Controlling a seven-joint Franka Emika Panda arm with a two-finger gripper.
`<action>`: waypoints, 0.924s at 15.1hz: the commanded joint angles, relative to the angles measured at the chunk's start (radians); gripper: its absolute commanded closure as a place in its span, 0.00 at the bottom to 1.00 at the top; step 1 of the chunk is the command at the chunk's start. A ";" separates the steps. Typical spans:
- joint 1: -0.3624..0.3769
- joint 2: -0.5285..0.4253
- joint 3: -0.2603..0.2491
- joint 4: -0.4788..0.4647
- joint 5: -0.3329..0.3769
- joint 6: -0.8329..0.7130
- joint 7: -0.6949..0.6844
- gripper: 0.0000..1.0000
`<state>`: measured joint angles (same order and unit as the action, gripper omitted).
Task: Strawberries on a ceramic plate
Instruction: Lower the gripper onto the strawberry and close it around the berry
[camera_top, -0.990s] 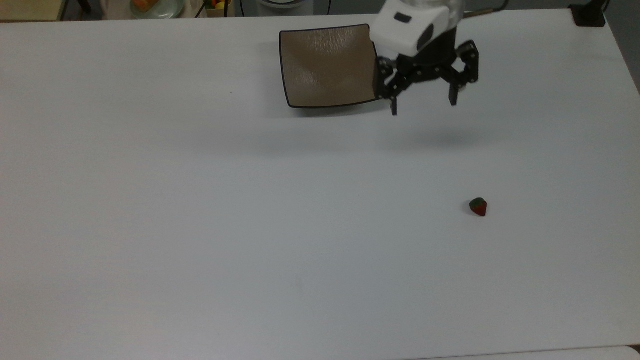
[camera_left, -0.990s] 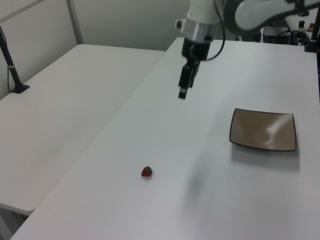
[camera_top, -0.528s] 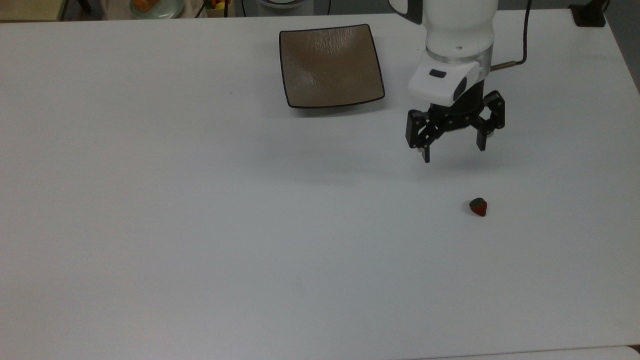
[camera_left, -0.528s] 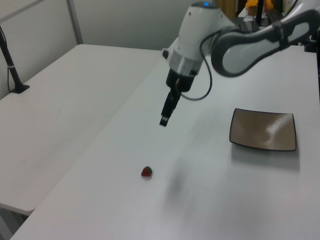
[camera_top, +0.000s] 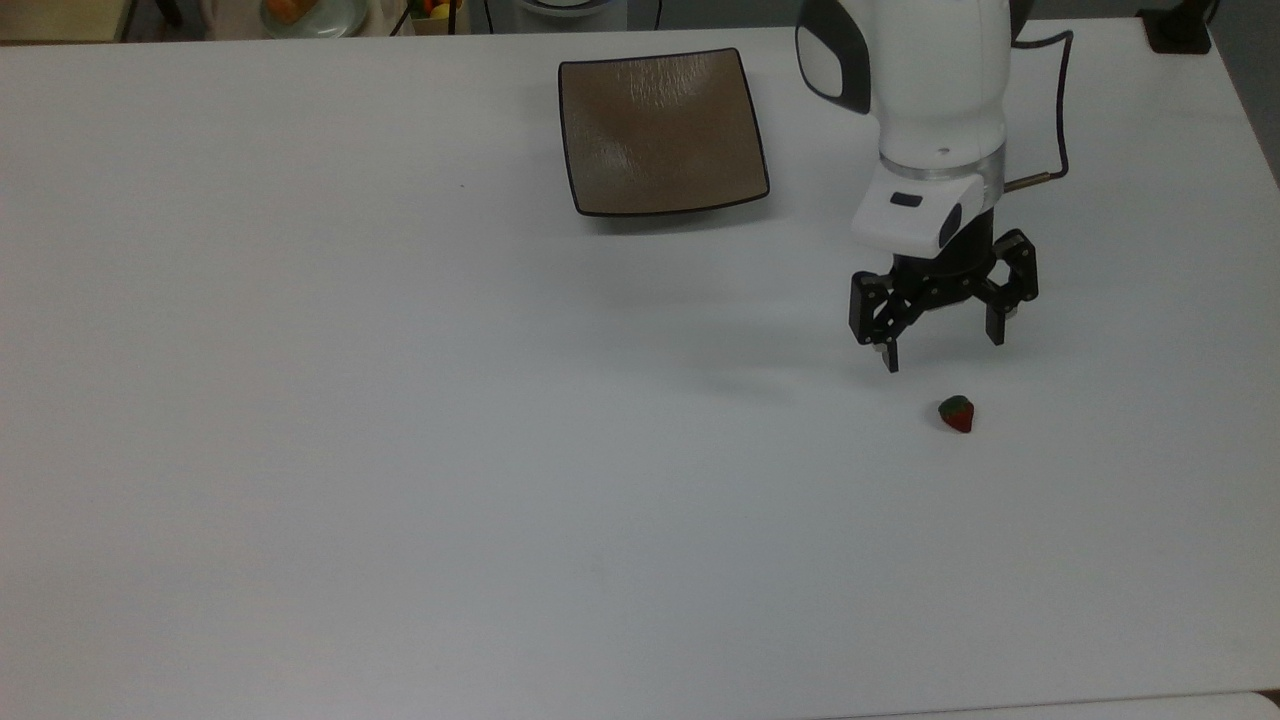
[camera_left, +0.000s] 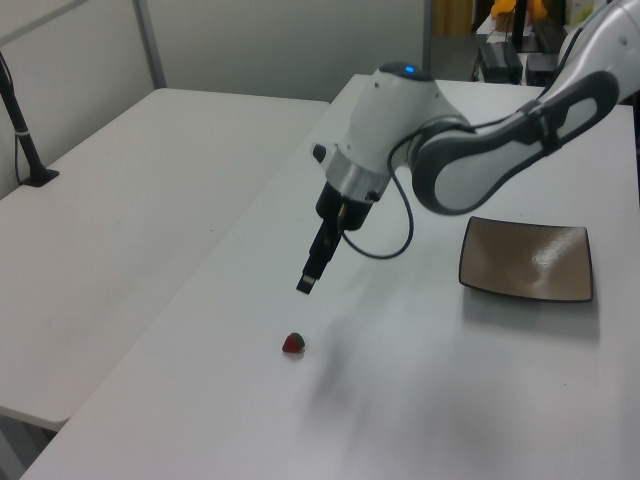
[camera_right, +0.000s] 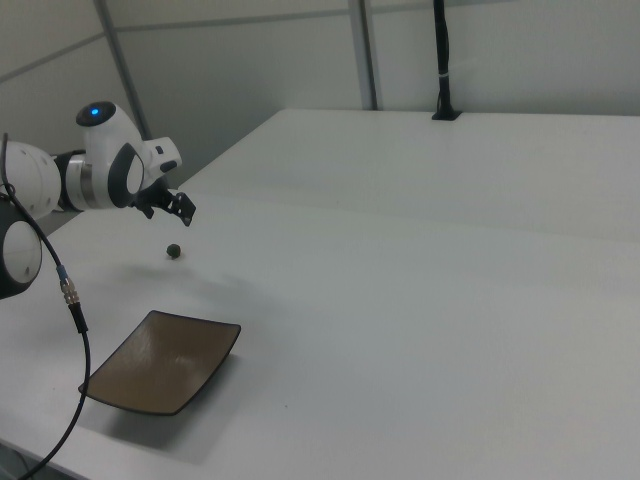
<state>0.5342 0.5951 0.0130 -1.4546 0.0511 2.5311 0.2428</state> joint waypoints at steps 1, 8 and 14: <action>0.026 0.064 -0.016 0.040 -0.019 0.069 0.023 0.00; 0.061 0.129 -0.025 0.077 -0.042 0.133 0.020 0.00; 0.066 0.183 -0.024 0.095 -0.120 0.138 0.023 0.00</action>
<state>0.5843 0.7477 0.0113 -1.3960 -0.0462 2.6547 0.2432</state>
